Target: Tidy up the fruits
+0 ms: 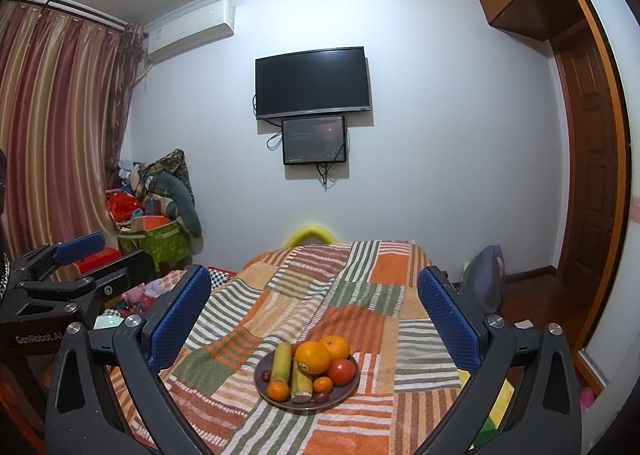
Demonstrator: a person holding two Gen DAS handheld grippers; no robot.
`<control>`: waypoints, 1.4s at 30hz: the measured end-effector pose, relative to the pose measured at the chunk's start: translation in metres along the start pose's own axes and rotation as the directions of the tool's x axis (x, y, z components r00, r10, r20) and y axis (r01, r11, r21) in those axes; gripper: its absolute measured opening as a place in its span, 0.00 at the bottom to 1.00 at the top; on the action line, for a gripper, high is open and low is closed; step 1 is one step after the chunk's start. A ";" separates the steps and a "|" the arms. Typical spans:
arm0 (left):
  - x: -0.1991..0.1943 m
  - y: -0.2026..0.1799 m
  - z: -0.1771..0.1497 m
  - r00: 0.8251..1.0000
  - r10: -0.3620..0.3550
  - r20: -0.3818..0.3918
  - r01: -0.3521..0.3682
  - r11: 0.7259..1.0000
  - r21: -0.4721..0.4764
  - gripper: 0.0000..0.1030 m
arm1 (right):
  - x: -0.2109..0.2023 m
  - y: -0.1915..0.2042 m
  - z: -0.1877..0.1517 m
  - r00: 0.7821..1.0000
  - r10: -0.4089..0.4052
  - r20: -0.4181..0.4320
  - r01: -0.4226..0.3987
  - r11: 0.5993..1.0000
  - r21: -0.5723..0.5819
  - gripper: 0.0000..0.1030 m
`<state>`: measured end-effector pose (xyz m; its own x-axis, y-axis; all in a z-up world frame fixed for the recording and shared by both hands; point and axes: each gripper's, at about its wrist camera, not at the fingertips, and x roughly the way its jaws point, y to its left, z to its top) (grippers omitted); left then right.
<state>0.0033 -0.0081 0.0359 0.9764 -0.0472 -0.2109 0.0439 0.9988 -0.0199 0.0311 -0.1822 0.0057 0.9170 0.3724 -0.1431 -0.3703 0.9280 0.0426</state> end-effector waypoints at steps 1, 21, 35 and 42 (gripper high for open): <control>0.000 0.000 0.000 1.000 0.001 -0.001 -0.001 1.000 0.001 1.00 | 0.000 0.000 0.000 1.000 0.000 -0.001 0.000 1.000 0.001 1.00; 0.006 0.004 0.000 1.000 -0.015 -0.022 0.014 1.000 -0.017 1.00 | -0.002 -0.001 0.002 1.000 -0.004 -0.009 0.004 1.000 -0.001 1.00; 0.007 0.005 0.000 0.999 -0.031 -0.029 0.030 0.999 -0.032 1.00 | -0.001 -0.004 0.005 1.000 -0.013 -0.012 0.013 1.000 0.000 1.00; 0.008 0.006 -0.001 0.999 -0.033 -0.030 0.032 0.999 -0.032 1.00 | -0.001 -0.004 0.005 1.000 -0.014 -0.014 0.014 1.000 0.000 1.00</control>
<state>0.0109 -0.0028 0.0328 0.9677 -0.0804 -0.2391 0.0683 0.9960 -0.0583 0.0328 -0.1862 0.0108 0.9201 0.3588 -0.1571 -0.3570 0.9332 0.0406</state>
